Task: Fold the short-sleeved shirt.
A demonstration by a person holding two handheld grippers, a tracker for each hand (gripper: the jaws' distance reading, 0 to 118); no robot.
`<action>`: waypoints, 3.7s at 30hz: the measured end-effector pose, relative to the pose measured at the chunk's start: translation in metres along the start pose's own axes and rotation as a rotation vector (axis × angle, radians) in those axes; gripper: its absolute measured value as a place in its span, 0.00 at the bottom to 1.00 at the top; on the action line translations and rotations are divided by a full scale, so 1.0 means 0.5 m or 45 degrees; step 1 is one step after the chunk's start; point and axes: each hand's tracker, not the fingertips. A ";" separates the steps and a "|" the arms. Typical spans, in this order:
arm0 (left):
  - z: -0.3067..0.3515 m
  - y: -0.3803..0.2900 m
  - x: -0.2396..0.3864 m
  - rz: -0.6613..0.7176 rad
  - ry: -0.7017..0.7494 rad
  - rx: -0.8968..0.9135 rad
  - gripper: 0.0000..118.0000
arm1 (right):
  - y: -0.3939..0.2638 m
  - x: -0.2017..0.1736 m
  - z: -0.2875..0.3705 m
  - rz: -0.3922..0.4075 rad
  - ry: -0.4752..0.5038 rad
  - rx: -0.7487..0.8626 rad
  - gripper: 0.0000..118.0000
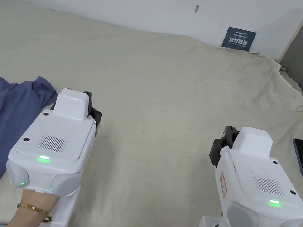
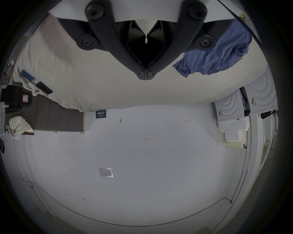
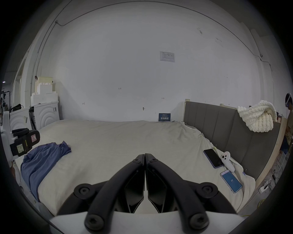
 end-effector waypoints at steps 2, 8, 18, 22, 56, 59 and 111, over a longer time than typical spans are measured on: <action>0.001 0.001 0.000 0.005 -0.001 0.004 0.00 | 0.002 -0.001 0.001 0.002 0.000 0.003 0.00; 0.001 0.004 0.001 0.004 -0.006 0.001 0.00 | 0.005 0.001 -0.001 0.011 0.007 0.005 0.00; 0.003 0.005 0.001 0.007 -0.012 0.004 0.00 | 0.006 -0.002 0.002 0.033 0.009 0.006 0.00; 0.002 0.003 0.002 0.008 -0.013 0.003 0.00 | 0.006 -0.002 0.002 0.038 0.012 0.009 0.00; 0.009 0.014 0.001 0.019 -0.011 0.016 0.00 | 0.016 -0.008 0.004 0.066 0.030 0.020 0.00; 0.014 0.014 -0.017 0.029 0.022 0.018 0.00 | 0.023 -0.026 0.000 0.073 0.060 0.029 0.00; -0.075 -0.039 -0.516 0.153 0.488 -0.351 1.00 | 0.064 -0.500 -0.099 0.149 0.797 0.027 0.00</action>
